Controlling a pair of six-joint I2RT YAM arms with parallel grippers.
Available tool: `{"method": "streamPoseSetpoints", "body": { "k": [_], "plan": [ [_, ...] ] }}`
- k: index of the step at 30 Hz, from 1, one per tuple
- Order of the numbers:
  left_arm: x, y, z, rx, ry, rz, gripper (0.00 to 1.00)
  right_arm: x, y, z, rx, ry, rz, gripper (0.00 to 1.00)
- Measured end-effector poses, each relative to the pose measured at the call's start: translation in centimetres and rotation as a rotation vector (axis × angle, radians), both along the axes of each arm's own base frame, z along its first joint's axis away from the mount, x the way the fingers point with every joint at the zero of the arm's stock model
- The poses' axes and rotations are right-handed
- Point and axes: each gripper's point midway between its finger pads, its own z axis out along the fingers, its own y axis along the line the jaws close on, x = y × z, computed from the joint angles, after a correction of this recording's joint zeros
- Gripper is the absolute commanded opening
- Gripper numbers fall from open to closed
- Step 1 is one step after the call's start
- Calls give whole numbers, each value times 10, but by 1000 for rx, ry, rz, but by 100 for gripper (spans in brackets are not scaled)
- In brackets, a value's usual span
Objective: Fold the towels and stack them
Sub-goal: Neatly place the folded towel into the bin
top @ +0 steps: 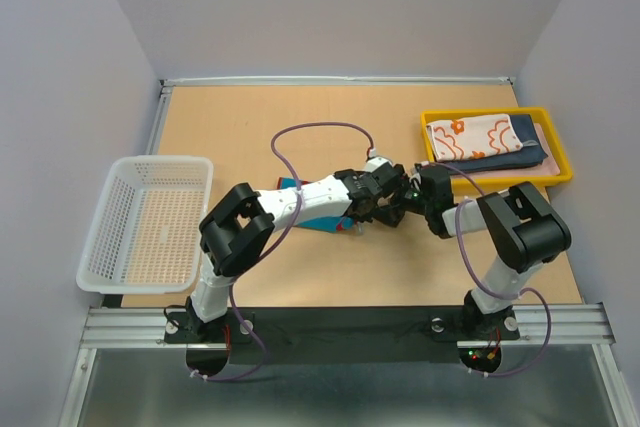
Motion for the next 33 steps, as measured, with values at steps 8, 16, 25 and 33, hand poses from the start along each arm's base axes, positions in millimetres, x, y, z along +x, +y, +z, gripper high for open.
{"method": "streamPoseSetpoints", "body": {
  "k": [8,16,25,33],
  "plan": [
    [-3,-7,3,-31,8,-8,0,7,16,-1,90,42,-47,90],
    [-13,-16,-4,-67,27,-25,0,4,22,-3,107,43,-71,85],
    [-12,-20,-4,-89,27,-15,0,-3,27,-10,94,75,-78,60],
    [-11,-26,3,-116,39,-17,30,-12,23,-22,34,108,-82,9]
  ]
}}
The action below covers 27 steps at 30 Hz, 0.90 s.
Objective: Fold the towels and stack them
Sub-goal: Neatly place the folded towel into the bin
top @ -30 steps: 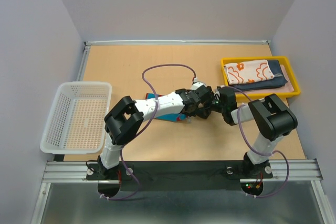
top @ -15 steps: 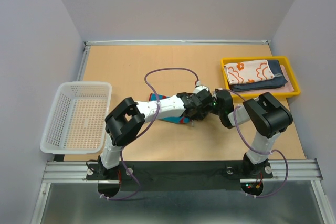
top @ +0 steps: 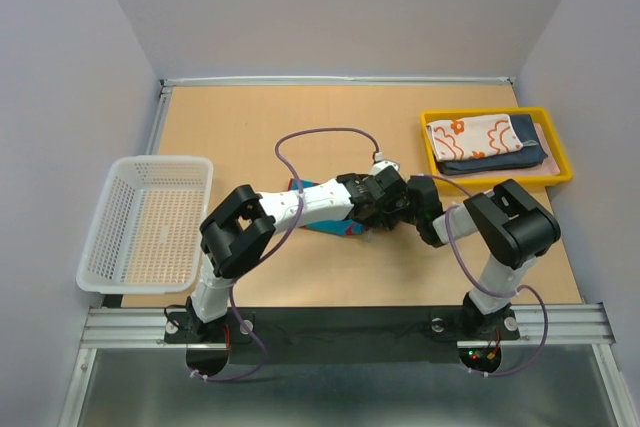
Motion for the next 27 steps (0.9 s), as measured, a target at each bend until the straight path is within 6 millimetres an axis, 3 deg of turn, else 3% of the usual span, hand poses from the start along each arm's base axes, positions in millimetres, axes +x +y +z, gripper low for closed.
{"method": "streamPoseSetpoints", "body": {
  "k": [6,8,9,11,14,15,18,20,22,24,27],
  "plan": [
    [1,3,0,-5,19,3,62,1,-6,-7,-92,6,22,2],
    [5,5,5,-21,12,9,63,6,-6,-6,-142,-9,55,1],
    [7,7,11,-40,6,10,69,9,-6,-4,-178,-32,81,0],
    [11,12,25,-76,-12,15,71,15,-8,-2,-238,-61,126,1],
    [16,26,63,-150,-55,19,77,26,-19,0,-337,-104,191,0],
    [20,36,87,-198,-91,23,78,30,-24,1,-367,-112,208,0],
    [32,70,132,-274,-178,51,81,42,-43,7,-463,-128,260,0],
    [49,115,162,-310,-269,125,81,56,-57,19,-545,-149,299,0],
    [62,147,177,-316,-345,183,82,71,-67,35,-609,-183,327,0],
    [66,179,175,-297,-405,233,83,97,-80,62,-703,-248,362,0],
    [61,214,144,-242,-419,276,83,124,-100,93,-830,-315,384,1]
  ]
}}
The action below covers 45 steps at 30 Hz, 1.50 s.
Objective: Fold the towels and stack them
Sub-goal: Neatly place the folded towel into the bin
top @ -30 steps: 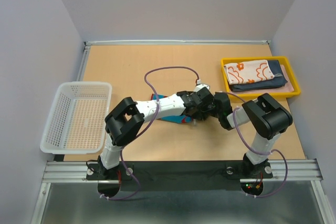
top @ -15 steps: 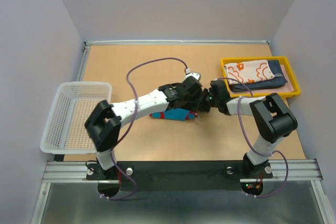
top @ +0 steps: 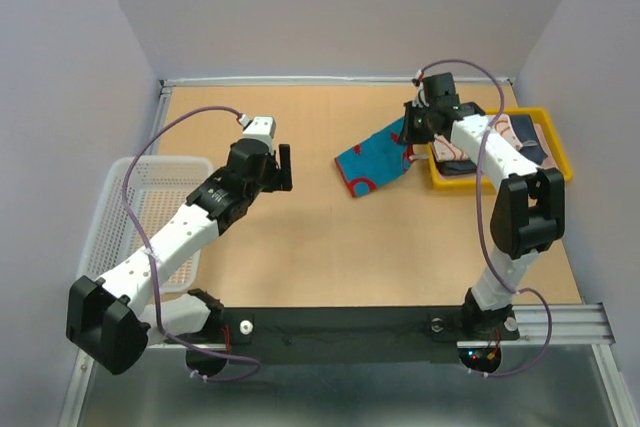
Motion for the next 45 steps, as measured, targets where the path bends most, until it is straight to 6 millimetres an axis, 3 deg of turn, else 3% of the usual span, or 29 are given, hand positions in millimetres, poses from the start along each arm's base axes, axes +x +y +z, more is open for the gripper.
{"method": "streamPoseSetpoints", "body": {
  "k": [6,10,15,19,32,45],
  "plan": [
    [-12,24,-61,45,66,34,82,38,-55,55,-287,-132,1,1],
    [-7,22,-59,32,43,34,82,50,-80,65,-454,-140,13,1],
    [-1,18,-64,36,44,32,82,37,-99,59,-587,-79,94,0],
    [0,18,-71,48,61,30,82,34,-103,71,-630,-79,149,1],
    [1,17,-82,66,90,30,82,48,-104,149,-658,-244,160,1],
    [1,15,-91,76,115,23,82,39,-103,155,-638,-232,178,1]
  ]
}}
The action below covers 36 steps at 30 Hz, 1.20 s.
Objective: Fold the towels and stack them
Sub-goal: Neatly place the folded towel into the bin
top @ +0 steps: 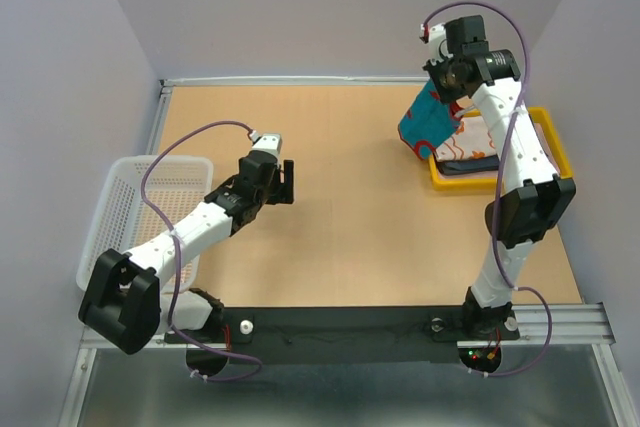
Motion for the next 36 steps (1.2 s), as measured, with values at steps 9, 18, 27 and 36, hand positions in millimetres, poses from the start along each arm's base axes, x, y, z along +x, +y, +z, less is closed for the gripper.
{"method": "streamPoseSetpoints", "body": {
  "k": [9,18,27,36],
  "plan": [
    [-1,-3,-4,-4,14,-13,82,-13,-7,23,6,-42,-25,0],
    [-1,-3,-4,-4,14,-14,82,-24,-25,26,-19,-49,-83,0],
    [-1,-3,-4,-4,14,-14,82,-17,-61,13,-68,-33,-208,1],
    [-1,-3,-4,-4,14,-14,82,12,-89,-27,-156,13,-304,0]
  ]
}}
